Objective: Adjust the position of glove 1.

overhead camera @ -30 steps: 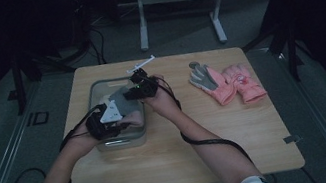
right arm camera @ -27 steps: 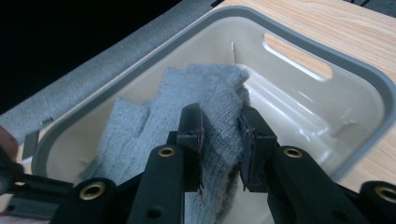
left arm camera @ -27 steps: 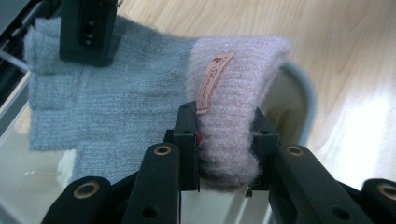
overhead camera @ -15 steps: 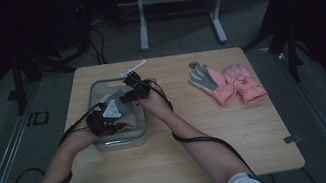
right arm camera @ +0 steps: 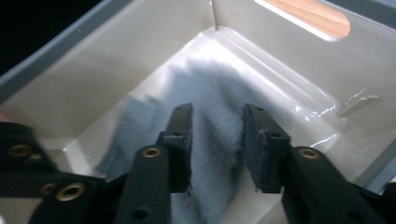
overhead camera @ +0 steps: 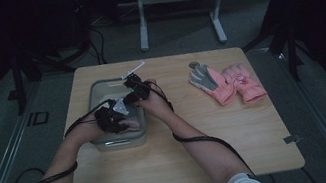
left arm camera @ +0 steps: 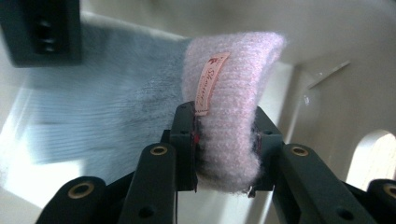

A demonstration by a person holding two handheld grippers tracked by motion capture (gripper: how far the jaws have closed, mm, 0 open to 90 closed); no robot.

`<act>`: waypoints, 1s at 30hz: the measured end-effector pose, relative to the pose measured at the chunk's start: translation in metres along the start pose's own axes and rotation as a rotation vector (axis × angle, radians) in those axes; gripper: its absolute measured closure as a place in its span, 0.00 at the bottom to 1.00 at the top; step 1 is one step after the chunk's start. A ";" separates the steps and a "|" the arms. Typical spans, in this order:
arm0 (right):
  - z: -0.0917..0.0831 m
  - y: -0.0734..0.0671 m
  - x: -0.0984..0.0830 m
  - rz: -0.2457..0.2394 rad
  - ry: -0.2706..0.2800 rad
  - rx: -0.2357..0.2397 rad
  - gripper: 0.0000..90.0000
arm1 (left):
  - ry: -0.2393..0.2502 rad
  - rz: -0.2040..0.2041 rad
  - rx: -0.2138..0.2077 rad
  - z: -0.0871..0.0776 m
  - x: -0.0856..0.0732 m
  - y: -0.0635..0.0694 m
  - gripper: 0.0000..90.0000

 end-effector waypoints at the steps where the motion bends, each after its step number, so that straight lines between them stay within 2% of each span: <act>1: -0.002 0.001 0.000 0.004 0.006 0.004 0.69 | 0.000 0.000 0.000 0.000 0.000 0.000 0.76; 2: -0.002 0.001 0.000 0.004 0.006 0.004 0.69 | -0.010 0.012 0.004 0.001 0.000 -0.001 0.76; 4: -0.006 0.004 -0.002 0.004 0.016 0.008 0.67 | -0.011 0.004 -0.003 0.003 0.001 -0.001 0.75; 7: -0.013 0.006 -0.005 0.001 0.025 0.023 0.64 | -0.016 0.005 -0.003 0.005 0.002 -0.001 0.67; 9: -0.020 0.007 -0.007 -0.002 0.038 0.035 0.64 | 0.022 -0.022 0.011 0.000 0.003 -0.002 0.61; 11: -0.024 0.006 -0.007 -0.002 0.045 0.037 0.63 | 0.025 -0.023 0.015 -0.002 0.002 -0.003 0.58; 12: -0.027 0.006 -0.007 -0.003 0.052 0.042 0.63 | 0.030 -0.033 0.020 -0.006 0.001 -0.004 0.56; 13: -0.036 0.005 -0.009 0.005 0.063 0.070 0.63 | 0.041 -0.054 0.027 -0.011 0.000 -0.007 0.50; 14: -0.039 0.004 -0.009 0.003 0.068 0.074 0.63 | 0.041 -0.054 0.027 -0.011 0.000 -0.007 0.48; 15: -0.043 0.004 -0.009 -0.002 0.076 0.076 0.64 | 0.065 -0.089 0.042 -0.019 -0.001 -0.008 0.45; 17: -0.052 0.002 -0.011 -0.005 0.089 0.090 0.64 | 0.087 -0.103 0.049 -0.025 0.000 -0.008 0.42; 19: -0.058 0.002 -0.012 -0.013 0.099 0.093 0.64 | 0.104 -0.123 0.076 -0.031 0.002 -0.008 0.35; 21: -0.064 0.002 -0.015 -0.013 0.102 0.100 0.62 | 0.156 -0.164 0.084 -0.037 0.007 -0.007 0.28; 22: -0.067 0.002 -0.018 -0.016 0.103 0.102 0.62 | 0.168 -0.174 0.084 -0.038 0.009 -0.006 0.25; 24: -0.071 0.002 -0.021 -0.021 0.108 0.105 0.60 | 0.182 -0.182 0.080 -0.040 0.013 -0.003 0.18; 27: -0.076 0.004 -0.024 -0.020 0.117 0.103 0.60 | 0.171 -0.192 0.094 -0.039 0.016 -0.002 0.15; 28: -0.078 0.005 -0.025 -0.023 0.119 0.104 0.60 | 0.178 -0.194 0.089 -0.038 0.020 0.000 0.15; 30: -0.086 0.008 -0.030 -0.041 0.126 0.087 0.59 | 0.198 -0.213 0.092 -0.038 0.026 0.004 0.09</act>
Point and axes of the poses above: each handheld gripper's, and its own axes: z roughly forward along the jaws, x roughly out of its top, y roughly to its right, the point moved 6 cm from there along z, roughly forward along the jaws, and after that the axes turned 4 degrees about -x, right-handed, at the moved point
